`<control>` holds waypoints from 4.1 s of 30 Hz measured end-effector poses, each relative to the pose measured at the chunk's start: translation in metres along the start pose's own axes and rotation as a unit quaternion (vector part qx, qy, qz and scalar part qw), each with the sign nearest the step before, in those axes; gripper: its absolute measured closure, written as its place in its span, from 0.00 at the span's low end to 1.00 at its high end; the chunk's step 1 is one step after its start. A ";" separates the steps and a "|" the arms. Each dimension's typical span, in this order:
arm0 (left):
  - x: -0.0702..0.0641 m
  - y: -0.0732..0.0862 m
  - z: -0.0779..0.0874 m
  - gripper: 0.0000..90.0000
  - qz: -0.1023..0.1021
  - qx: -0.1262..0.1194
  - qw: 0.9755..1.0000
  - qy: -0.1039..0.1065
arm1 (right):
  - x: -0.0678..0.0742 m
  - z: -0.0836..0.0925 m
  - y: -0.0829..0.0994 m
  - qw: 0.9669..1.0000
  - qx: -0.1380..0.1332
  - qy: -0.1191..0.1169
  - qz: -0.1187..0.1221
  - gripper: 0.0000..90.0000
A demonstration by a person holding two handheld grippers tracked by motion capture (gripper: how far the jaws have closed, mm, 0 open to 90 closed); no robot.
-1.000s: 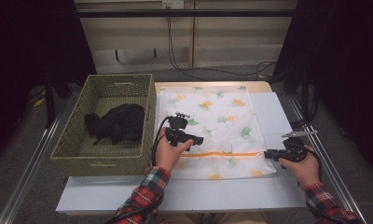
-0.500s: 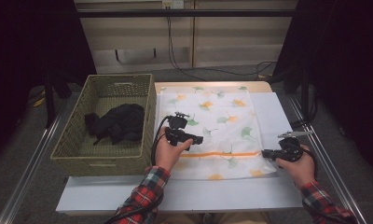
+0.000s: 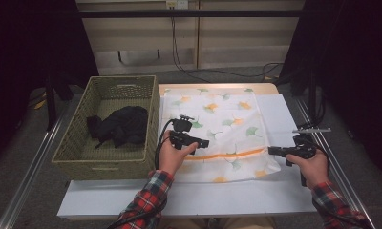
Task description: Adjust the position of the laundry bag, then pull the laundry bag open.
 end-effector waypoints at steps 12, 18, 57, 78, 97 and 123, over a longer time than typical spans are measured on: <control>-0.015 -0.001 -0.002 0.07 -0.001 0.002 1.000 0.030 | 0.012 0.000 -0.009 1.000 -0.006 -0.028 0.011 0.97; -0.025 -0.003 -0.002 0.05 -0.008 0.005 0.999 0.050 | 0.018 -0.003 -0.010 0.999 -0.005 -0.033 0.021 0.97; -0.094 -0.023 -0.039 0.36 -0.082 0.019 0.990 0.112 | 0.031 -0.010 -0.021 0.998 -0.014 -0.058 0.029 0.97; -0.113 -0.033 -0.052 0.58 -0.104 0.018 0.987 0.124 | 0.032 -0.011 -0.021 0.998 -0.016 -0.056 0.029 0.97; -0.120 -0.034 -0.061 0.77 -0.103 0.012 0.986 0.130 | 0.034 -0.013 -0.022 0.998 -0.019 -0.061 0.020 0.97; -0.128 -0.034 -0.060 0.99 -0.110 0.026 0.983 0.144 | 0.036 -0.013 -0.022 0.998 -0.021 -0.063 0.015 0.97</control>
Point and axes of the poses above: each handheld gripper's, and its own axes: z roughly backward along the jaws, y roughly out of its underside, x roughly to its left, the point moved 5 cm from there along -z, roughly forward along the jaws, and after that the axes turned 3 degrees about x, right-handed, at the moved point
